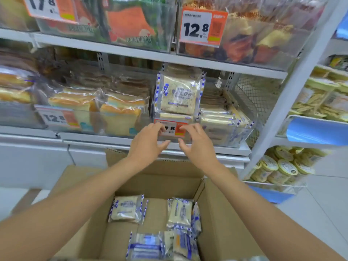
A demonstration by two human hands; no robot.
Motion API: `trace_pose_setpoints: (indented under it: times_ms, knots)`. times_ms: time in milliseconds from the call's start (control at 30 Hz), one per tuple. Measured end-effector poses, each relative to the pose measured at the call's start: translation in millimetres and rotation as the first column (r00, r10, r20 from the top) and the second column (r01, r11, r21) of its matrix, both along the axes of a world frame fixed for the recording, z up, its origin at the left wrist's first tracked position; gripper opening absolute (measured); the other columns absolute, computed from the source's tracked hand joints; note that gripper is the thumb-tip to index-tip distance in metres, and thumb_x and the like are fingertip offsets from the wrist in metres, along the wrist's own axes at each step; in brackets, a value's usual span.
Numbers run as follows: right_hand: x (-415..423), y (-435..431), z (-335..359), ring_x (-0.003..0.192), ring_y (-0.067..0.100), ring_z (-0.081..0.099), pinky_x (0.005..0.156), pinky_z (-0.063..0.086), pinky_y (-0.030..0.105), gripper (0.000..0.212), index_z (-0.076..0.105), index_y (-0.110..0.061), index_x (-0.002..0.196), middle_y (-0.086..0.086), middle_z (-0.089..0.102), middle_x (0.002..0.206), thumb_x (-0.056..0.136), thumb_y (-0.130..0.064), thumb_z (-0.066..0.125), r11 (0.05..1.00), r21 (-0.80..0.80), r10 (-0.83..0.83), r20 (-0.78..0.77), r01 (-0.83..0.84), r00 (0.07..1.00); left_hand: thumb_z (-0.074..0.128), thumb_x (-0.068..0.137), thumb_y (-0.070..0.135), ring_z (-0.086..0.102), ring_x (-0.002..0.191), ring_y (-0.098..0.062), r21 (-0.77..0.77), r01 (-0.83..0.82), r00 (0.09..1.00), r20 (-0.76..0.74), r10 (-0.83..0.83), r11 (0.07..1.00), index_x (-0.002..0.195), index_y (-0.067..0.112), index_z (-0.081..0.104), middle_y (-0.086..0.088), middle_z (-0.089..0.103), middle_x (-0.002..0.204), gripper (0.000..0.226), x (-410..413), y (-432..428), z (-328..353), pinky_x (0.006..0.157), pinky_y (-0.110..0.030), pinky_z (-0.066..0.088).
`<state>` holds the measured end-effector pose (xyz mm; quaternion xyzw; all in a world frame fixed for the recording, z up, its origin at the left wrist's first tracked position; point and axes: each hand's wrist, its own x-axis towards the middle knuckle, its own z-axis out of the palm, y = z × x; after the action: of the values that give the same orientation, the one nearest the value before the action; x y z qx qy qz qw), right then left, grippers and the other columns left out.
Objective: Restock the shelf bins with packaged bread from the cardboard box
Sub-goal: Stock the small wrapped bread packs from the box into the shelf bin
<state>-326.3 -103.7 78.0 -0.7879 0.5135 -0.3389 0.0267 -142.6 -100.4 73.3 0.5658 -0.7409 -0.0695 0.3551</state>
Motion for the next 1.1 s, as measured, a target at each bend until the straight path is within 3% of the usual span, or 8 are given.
trace_pose_setpoints:
  times_ms: [133, 300, 467, 667, 833, 967, 1033, 1100]
  knots:
    - [-6, 33, -71, 0.098, 0.011, 0.053, 0.085, 0.047, 0.029, 0.030, 0.060, -0.020, 0.123, -0.002, 0.054, 0.121, 0.094, -0.026, 0.059, 0.914, 0.405, 0.049, -0.101, -0.004, 0.994, 0.072, 0.084, 0.034, 0.050, 0.074, -0.009, 0.393, -0.033, 0.995, -0.073, 0.066, 0.919, 0.104, 0.021, 0.056, 0.007, 0.056, 0.093, 0.029, 22, 39, -78, 0.070, -0.031, 0.043]
    - [-30, 59, -181, 0.107, 0.017, 0.058, 0.098, 0.043, 0.031, 0.029, 0.063, -0.021, 0.120, -0.002, 0.057, 0.115, 0.092, -0.028, 0.062, 0.651, 0.757, 0.116, -0.174, 0.058, 0.978, 0.075, 0.083, 0.028, 0.052, 0.077, -0.014, 0.668, -0.076, 0.975, -0.106, 0.196, 0.741, 0.100, 0.016, 0.060, 0.001, 0.058, 0.092, 0.026, 57, 73, -171, 0.074, -0.027, 0.041]
    - [-24, 66, -260, 0.103, 0.014, 0.055, 0.087, 0.043, 0.026, 0.031, 0.063, -0.015, 0.120, 0.002, 0.063, 0.121, 0.089, -0.019, 0.066, 0.449, 0.894, 0.169, -0.103, 0.016, 0.980, 0.078, 0.079, 0.016, 0.054, 0.074, -0.017, 0.755, -0.106, 0.949, -0.119, 0.294, 0.647, 0.096, 0.014, 0.063, 0.005, 0.053, 0.081, 0.023, 76, 85, -232, 0.078, -0.020, 0.044]
    - [36, 63, -328, 0.132, 0.028, 0.045, 0.107, 0.039, 0.035, 0.060, 0.040, -0.016, 0.147, 0.008, 0.051, 0.142, 0.091, -0.024, 0.062, 0.285, 0.958, 0.394, -0.157, 0.042, 0.906, 0.075, 0.083, 0.014, 0.059, 0.084, -0.015, 0.832, -0.094, 0.926, -0.128, 0.355, 0.547, 0.103, 0.009, 0.062, -0.003, 0.058, 0.093, 0.024, 90, 91, -259, 0.067, -0.002, 0.039]
    - [58, 65, -350, 0.130, 0.031, 0.036, 0.107, 0.029, 0.037, 0.033, 0.062, -0.008, 0.117, 0.013, 0.045, 0.135, 0.092, -0.029, 0.063, 0.346, 0.926, 0.530, -0.323, 0.148, 0.784, 0.072, 0.086, 0.016, 0.060, 0.096, -0.019, 0.866, -0.089, 0.932, -0.102, 0.348, 0.492, 0.106, 0.013, 0.060, -0.008, 0.060, 0.106, 0.024, 95, 93, -269, 0.079, -0.017, 0.041]
    - [52, 51, -329, 0.093, 0.024, 0.054, 0.073, 0.045, 0.032, 0.018, 0.056, -0.022, 0.092, -0.005, 0.054, 0.090, 0.083, -0.011, 0.068, 0.281, 0.957, 0.326, -0.029, -0.067, 0.945, 0.067, 0.090, 0.029, 0.062, 0.104, -0.023, 0.887, -0.121, 0.928, -0.058, 0.367, 0.446, 0.107, 0.013, 0.060, -0.006, 0.063, 0.105, 0.024, 88, 90, -265, 0.090, -0.028, 0.047]
    - [49, 45, -300, 0.086, 0.023, 0.058, 0.077, 0.047, 0.032, 0.021, 0.055, -0.019, 0.086, -0.006, 0.056, 0.084, 0.080, -0.006, 0.069, 0.414, 0.887, 0.208, 0.125, -0.203, 0.970, 0.060, 0.089, 0.052, 0.061, 0.102, -0.026, 0.954, -0.093, 0.832, -0.082, 0.549, 0.283, 0.109, 0.017, 0.057, -0.002, 0.059, 0.102, 0.040, 79, 82, -250, 0.088, -0.036, 0.052]
    - [46, 41, -268, 0.089, 0.014, 0.055, 0.079, 0.041, 0.019, 0.022, 0.055, -0.015, 0.088, -0.008, 0.058, 0.089, 0.079, -0.005, 0.073, 0.494, 0.818, 0.234, 0.202, -0.296, 0.951, 0.061, 0.086, 0.058, 0.062, 0.104, -0.031, 0.975, 0.219, 0.560, -0.143, 0.816, 0.021, 0.120, 0.023, 0.047, -0.007, 0.051, 0.116, 0.051, 70, 72, -232, 0.075, -0.041, 0.058]
